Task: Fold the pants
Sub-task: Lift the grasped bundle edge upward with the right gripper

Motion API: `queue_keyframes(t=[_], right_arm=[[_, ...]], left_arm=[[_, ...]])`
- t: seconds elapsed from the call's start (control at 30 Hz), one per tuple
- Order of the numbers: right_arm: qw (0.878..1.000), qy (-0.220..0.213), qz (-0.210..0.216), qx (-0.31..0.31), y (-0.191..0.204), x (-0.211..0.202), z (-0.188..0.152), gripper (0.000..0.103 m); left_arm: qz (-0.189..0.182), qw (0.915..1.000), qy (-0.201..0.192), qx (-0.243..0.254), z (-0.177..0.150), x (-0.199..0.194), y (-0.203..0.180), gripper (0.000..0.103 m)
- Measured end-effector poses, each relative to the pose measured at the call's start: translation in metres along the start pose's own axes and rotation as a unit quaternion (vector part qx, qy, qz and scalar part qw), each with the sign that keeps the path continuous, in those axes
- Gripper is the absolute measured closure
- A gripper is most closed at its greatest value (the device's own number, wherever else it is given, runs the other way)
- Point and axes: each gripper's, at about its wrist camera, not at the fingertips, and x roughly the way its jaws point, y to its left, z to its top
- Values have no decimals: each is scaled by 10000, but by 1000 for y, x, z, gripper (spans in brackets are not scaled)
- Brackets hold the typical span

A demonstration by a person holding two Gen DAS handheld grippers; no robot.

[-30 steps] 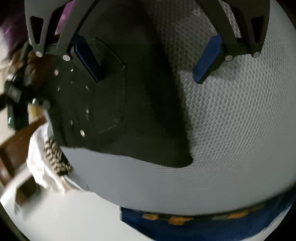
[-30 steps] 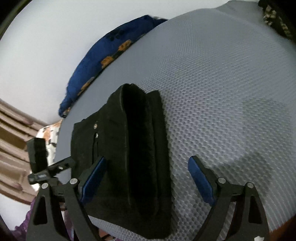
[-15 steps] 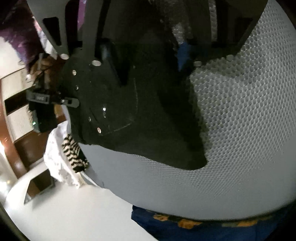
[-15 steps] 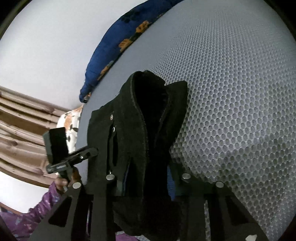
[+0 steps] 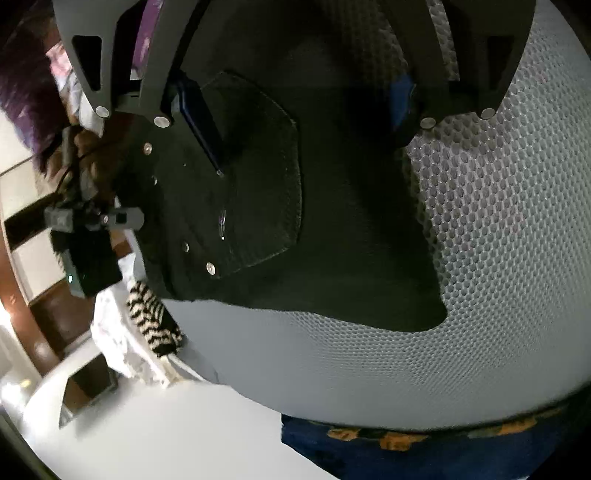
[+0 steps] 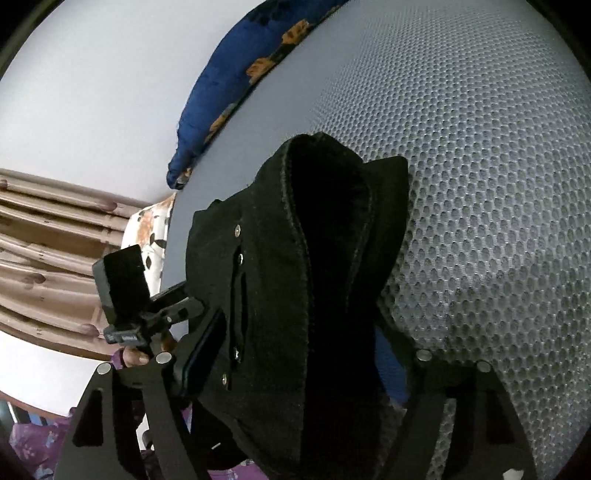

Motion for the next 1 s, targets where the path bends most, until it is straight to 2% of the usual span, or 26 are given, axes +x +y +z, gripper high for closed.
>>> queue_keyframes(t=[0.03,0.07,0.1,0.13,0.2,0.23,0.3,0.37,0.5,0.67,0.77,1.0], right_arm=[[10000,27,-33,-9,1,1,1,32],[9999,4,-108,-9,3,4,2,34],[9995,-48,-297,-43,6,5,1,46],[9982,-102,-577,-158,10,7,-1,58],[9975,-264,-619,-209,11,8,-7,63],[9974,-330,-611,-192,9,6,-8,68],[9948,-536,-796,-332,20,4,-14,75],[9928,-707,-876,-406,30,0,-19,78],[9934,-885,-683,-253,38,-4,-31,80],[9941,-977,-400,-258,58,-2,-43,80],[9935,-1085,-231,-254,73,5,-45,80],[9939,-1024,72,-394,117,35,-36,80]], left_arm=[[36,10000,-4,-6,1,0,0,27],[134,9999,-43,-55,1,0,1,35],[239,9996,-90,-98,2,-1,2,47],[287,9994,-148,-153,1,-1,4,52],[234,9991,-254,-225,-1,-3,6,64],[260,9990,-296,-225,-2,-4,4,65],[416,9979,-460,-208,-7,-9,-2,75],[486,9962,-684,-247,-12,-20,-7,80],[390,9932,-949,-555,-23,-37,-5,84],[598,9906,-1125,-504,-38,-61,-6,84],[786,9875,-1262,-529,-44,-81,-4,84],[1378,9756,-1639,-493,-49,-132,13,84]])
